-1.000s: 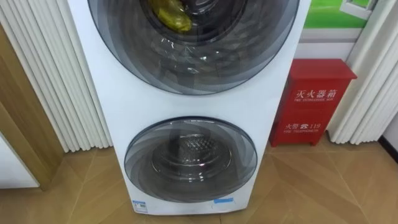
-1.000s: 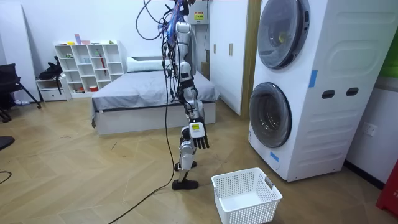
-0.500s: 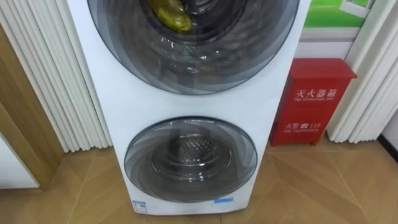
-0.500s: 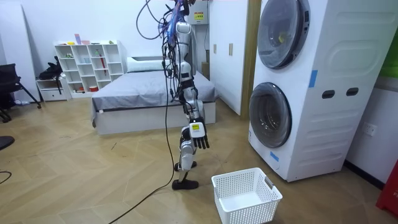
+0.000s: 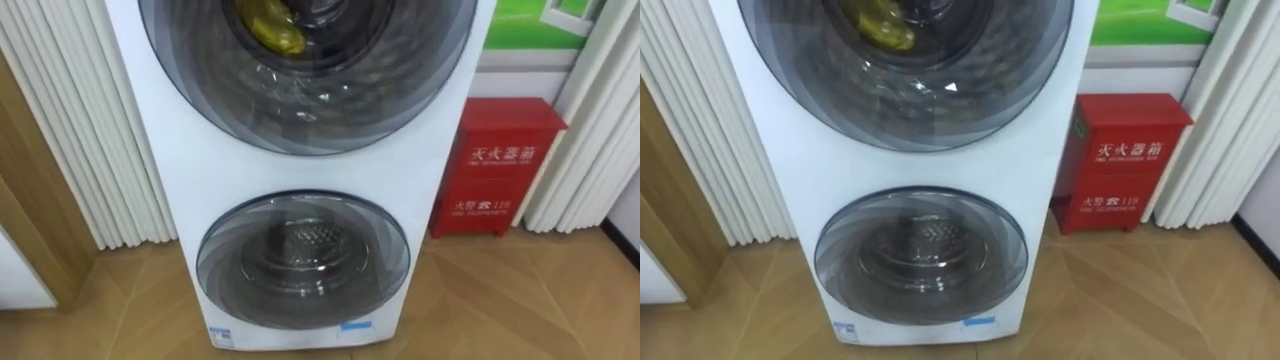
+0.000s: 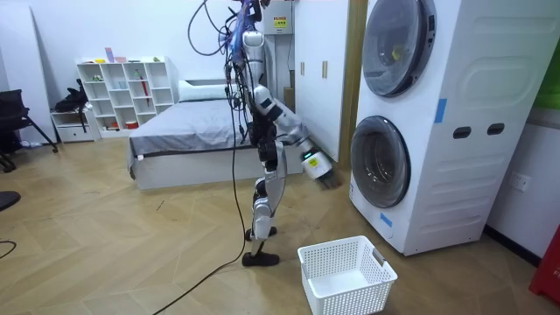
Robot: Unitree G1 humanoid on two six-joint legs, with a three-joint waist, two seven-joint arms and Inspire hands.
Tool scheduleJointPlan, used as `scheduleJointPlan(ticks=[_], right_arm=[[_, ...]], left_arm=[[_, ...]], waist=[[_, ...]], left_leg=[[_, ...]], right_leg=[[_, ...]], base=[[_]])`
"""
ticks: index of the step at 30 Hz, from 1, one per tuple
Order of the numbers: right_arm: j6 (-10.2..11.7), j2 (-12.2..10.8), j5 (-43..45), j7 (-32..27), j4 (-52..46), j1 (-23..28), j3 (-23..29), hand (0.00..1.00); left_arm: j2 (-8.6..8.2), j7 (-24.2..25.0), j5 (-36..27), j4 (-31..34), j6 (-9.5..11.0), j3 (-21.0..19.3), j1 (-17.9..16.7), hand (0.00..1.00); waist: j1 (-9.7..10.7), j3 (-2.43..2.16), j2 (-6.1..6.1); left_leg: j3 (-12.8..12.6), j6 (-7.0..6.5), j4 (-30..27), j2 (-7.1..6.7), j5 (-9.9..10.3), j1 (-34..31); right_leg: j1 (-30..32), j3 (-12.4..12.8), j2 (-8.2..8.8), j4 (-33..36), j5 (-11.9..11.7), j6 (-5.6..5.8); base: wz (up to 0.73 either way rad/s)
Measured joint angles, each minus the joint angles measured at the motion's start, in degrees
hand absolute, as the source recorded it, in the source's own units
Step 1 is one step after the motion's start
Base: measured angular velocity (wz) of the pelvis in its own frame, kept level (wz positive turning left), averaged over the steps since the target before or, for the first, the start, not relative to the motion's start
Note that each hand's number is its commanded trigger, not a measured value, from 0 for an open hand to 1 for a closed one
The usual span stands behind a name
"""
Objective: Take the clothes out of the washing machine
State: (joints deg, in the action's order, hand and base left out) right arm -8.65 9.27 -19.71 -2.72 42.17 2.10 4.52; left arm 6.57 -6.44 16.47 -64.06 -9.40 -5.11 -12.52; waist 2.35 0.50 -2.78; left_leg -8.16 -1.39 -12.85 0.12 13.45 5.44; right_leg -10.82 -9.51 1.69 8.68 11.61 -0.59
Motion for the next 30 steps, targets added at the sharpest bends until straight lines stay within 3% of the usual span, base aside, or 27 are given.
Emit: scheduleJointPlan(ticks=[2, 3, 6, 7, 8, 9, 11, 18, 20, 21, 22, 23, 24, 25, 26, 27, 28, 29, 30], right_arm=[[0.71, 0.64, -0.24, -0.38, -8.35, -2.96, 1.53, 0.0], [1.19, 1.01, -0.22, -0.9, -13.17, -5.07, 2.74, 0.0], [1.64, 2.77, 0.04, -2.55, -18.3, -11.54, 2.96, 0.0], [1.74, 3.12, 0.03, -2.89, -18.53, -12.97, 2.99, 0.0], [1.73, 4.18, 0.01, -3.21, -18.02, -15.85, 2.98, 0.0], [1.68, 5.05, -0.07, -4.13, -17.77, -17.61, 3.07, 0.0], [1.55, 5.76, -0.82, -5.14, -17.87, -19.71, 3.34, 0.0], [1.27, 7.82, -2.6, -7.35, -17.83, -28.86, 3.22, 0.0], [1.27, 9.82, -2.9, -7.99, -17.66, -30.72, 3.25, 0.0], [1.26, 10.37, -3.09, -8.21, -17.42, -31.25, 3.28, 0.0], [1.26, 10.37, -3.21, -8.23, -17.48, -31.7, 3.27, 0.0], [1.19, 10.52, -3.13, -8.19, -17.55, -33.34, 3.2, 0.0], [1.09, 11.26, -3.24, -8.63, -17.6, -34.52, 3.35, 0.0], [1.05, 11.91, -3.33, -9.08, -17.53, -35.24, 3.33, 0.0], [1.1, 13.6, -3.88, -9.97, -17.34, -36.16, 3.37, 0.0], [1.0, 15.38, -4.98, -11.54, -17.23, -36.44, 3.46, 0.0], [1.12, 15.36, -5.32, -12.07, -16.84, -36.36, 3.6, 0.0], [1.09, 15.51, -5.51, -11.68, -15.17, -36.71, 3.43, 0.0], [0.83, 15.74, -5.64, -10.47, -12.75, -38.35, 3.38, 0.0]], left_arm=[[0.29, 0.29, 0.0, 0.35, 0.23, -0.31, -0.11, 0.0], [0.53, 0.77, 0.44, 0.51, 0.11, -0.44, -0.1, 0.0], [1.22, 0.8, 0.52, 0.59, -0.87, -0.24, -0.94, 0.0], [1.3, 0.81, 0.51, 0.59, -1.11, -0.27, -1.06, 0.0], [1.44, 0.82, 0.75, 0.58, -1.6, -0.28, -1.05, 0.0], [1.56, 0.84, 1.35, 0.69, -1.72, -0.41, -1.05, 0.0], [1.68, 0.87, 1.4, 1.14, -1.94, -0.46, -0.98, 0.0], [1.97, 0.89, 2.98, 3.0, -2.19, -0.44, -0.61, 0.0], [2.61, 0.88, 3.27, 3.41, -2.24, -0.39, -0.82, 0.0], [3.2, 0.88, 3.3, 3.66, -2.23, -0.43, -1.09, 0.0], [3.64, 0.88, 3.38, 3.9, -2.18, -0.49, -1.29, 0.0], [4.1, 0.95, 4.22, 3.71, -2.12, -1.58, -1.65, 0.0], [3.79, 1.02, 5.72, 3.74, -2.27, -3.44, -2.48, 0.0], [3.66, 1.1, 5.8, 3.79, -2.35, -3.7, -2.6, 0.0], [3.57, 1.77, 5.71, 4.02, -2.79, -3.55, -2.59, 0.0], [3.55, 2.21, 5.76, 5.3, -3.16, -3.16, -2.44, 0.0], [3.66, 2.24, 5.79, 6.03, -3.28, -2.8, -2.6, 0.0], [3.75, 2.25, 5.85, 6.75, -3.73, -2.34, -2.78, 0.0], [3.69, 2.35, 5.85, 6.74, -4.37, -2.28, -2.57, 0.0]], waist=[[-0.85, -0.05, 0.03], [-1.2, -0.38, -0.42], [-1.36, -0.67, -0.85], [-1.36, -0.65, -0.85], [-1.43, -0.32, -1.28], [-1.79, -0.63, -1.7], [-2.81, -0.74, -2.08], [-4.81, -0.78, -2.6], [-5.78, -0.46, -2.93], [-6.45, -0.16, -2.61], [-7.05, -0.4, -3.12], [-7.49, -0.7, -4.16], [-6.69, -0.78, -3.91], [-6.09, -0.67, -3.8], [-5.34, -0.43, -4.0], [-4.48, -0.12, -4.79], [-3.71, -0.33, -4.52], [-4.02, -0.64, -5.21], [-4.46, -0.59, -5.47]], left_leg=[[0.01, -0.02, -0.23, 0.0, -0.01, 0.11], [-0.01, -0.06, -0.69, -0.23, 0.02, 0.0], [0.64, -0.14, -0.94, -0.55, -0.18, -0.81], [0.78, -0.14, -0.96, -0.58, -0.19, -0.86], [1.17, -0.14, -0.99, -0.68, -0.2, -1.12], [1.48, -0.16, -1.01, -0.72, -0.22, -1.73], [1.88, -0.17, -0.91, -0.71, -0.23, -2.05], [3.23, -0.17, 0.53, -0.76, -0.27, -1.55], [5.69, -0.21, 1.91, -0.12, -0.96, -0.16], [9.07, -0.14, 2.18, 0.51, -1.04, 0.53], [10.88, -0.11, 2.08, 0.56, -1.04, 0.49], [13.32, 0.41, 1.85, 0.76, -0.71, 0.1], [12.76, 1.26, 1.98, 1.37, -0.91, -0.46], [11.96, 1.48, 1.81, 1.25, -0.89, -0.93], [8.95, 1.77, 1.69, 0.94, -0.67, -1.44], [6.44, 1.62, 4.16, 0.59, -2.25, -3.17], [4.83, 0.2, 4.44, 0.38, -4.12, -4.07], [2.88, -0.15, 3.65, 0.23, -4.87, -3.46], [2.61, -0.16, 3.52, 0.07, -4.87, -2.82]], right_leg=[[-0.12, 0.13, 0.09, -0.3, 0.2, 0.08], [-0.17, -0.12, 0.18, -0.8, 0.41, 0.11], [-0.02, -0.94, 0.22, -0.82, 0.41, 0.11], [0.05, -1.08, 0.23, -0.91, 0.41, 0.11], [0.14, -1.48, 0.27, -0.94, 0.41, 0.11], [0.79, -1.68, 0.28, -0.79, 0.4, 0.12], [1.01, -1.76, 0.26, -0.21, 0.38, 0.14], [1.63, -2.89, 0.23, 0.29, 0.37, 0.15], [2.2, -4.66, 0.17, 3.09, 0.53, 0.4], [3.48, -4.61, -0.19, 4.67, 1.52, 0.96], [4.06, -3.85, -0.4, 2.41, 1.53, 0.82], [5.66, -3.65, -0.97, -1.38, -1.63, -1.23], [5.34, -5.77, -1.35, -0.55, -3.18, -1.54], [5.09, -6.19, -1.33, -0.45, -3.3, -1.52], [4.25, -4.48, -0.91, -0.51, -3.26, -1.47], [4.11, -1.5, -0.29, -0.5, -3.09, -1.19], [4.22, -0.94, 0.0, -0.02, -2.81, -0.73], [4.99, -0.88, 0.33, 1.18, -2.42, 0.0], [5.23, -1.63, 0.22, 1.26, -2.36, 0.15]], base=[[-0.02], [0.04], [0.18], [0.15], [0.16], [0.14], [0.06], [0.06], [0.1], [-0.14], [-0.39], [-0.19], [0.04], [0.53], [0.71], [0.74], [0.31], [-0.21], [-0.45]])
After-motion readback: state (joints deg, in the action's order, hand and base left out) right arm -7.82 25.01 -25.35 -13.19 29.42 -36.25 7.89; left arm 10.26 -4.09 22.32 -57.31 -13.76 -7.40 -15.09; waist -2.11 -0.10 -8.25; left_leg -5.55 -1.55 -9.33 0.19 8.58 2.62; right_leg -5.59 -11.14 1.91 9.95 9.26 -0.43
